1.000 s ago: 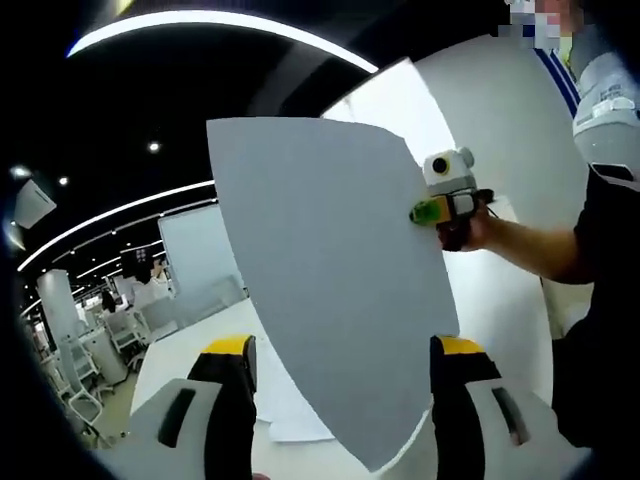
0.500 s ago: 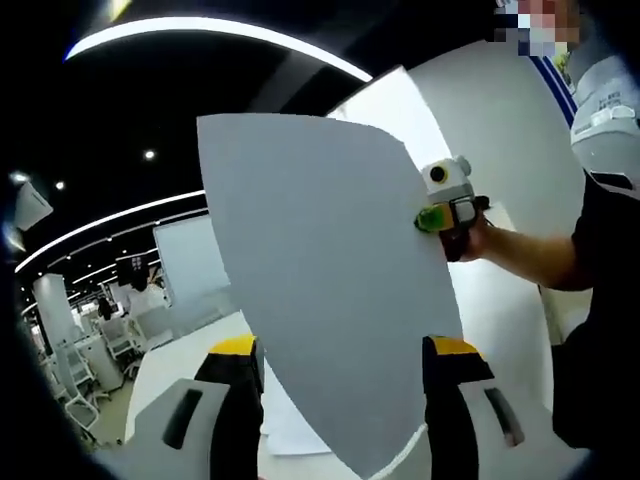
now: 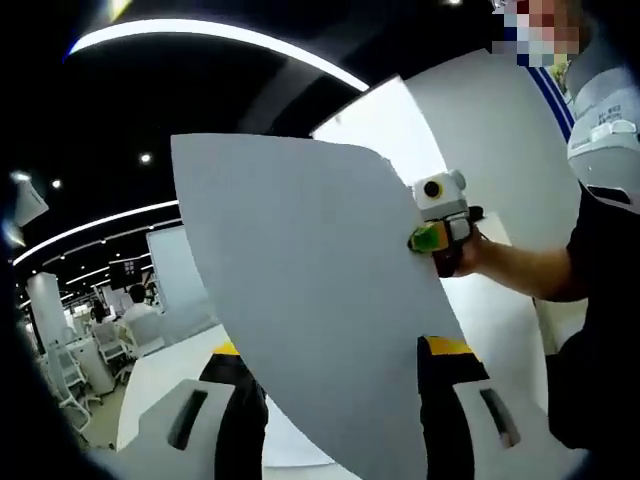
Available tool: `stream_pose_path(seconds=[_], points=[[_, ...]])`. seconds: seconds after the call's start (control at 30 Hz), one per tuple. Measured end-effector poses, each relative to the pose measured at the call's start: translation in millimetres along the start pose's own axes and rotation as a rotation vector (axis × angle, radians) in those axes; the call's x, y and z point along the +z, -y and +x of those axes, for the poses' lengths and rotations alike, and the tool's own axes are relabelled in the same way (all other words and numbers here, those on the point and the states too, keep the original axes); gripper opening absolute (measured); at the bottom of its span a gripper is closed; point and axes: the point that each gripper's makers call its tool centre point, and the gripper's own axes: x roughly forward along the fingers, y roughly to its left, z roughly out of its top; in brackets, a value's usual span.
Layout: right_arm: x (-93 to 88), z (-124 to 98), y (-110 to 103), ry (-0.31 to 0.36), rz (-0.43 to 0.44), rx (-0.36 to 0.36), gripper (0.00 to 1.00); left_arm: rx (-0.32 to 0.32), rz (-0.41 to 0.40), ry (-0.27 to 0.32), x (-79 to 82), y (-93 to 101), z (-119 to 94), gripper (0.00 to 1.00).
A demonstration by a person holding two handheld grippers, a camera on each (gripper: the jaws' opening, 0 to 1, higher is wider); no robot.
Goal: Organize the stack of printing papers by aligning and flattening the scattered papers on the table
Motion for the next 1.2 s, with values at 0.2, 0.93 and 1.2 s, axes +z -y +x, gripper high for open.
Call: stream_pose_path(seconds=[0.2,0.93,1.2], points=[[0.7,1.1,1.7,0.009,-0.013,-0.007,0.00,0.005,-0.003,0.011,2.8,-0.5,-1.1,0.60],[-5.8,14.6,0.6,0.001,-0.049,-0.013,0.00,-0.097,-0.114,0.141,25.0,17.7,-2.8,0.38],[-6.4,16.4,0.9,-0.002,-0.053,-0.011,0.00,-0.099,-0.110,0.142,23.6,19.2,0.6,0.30]])
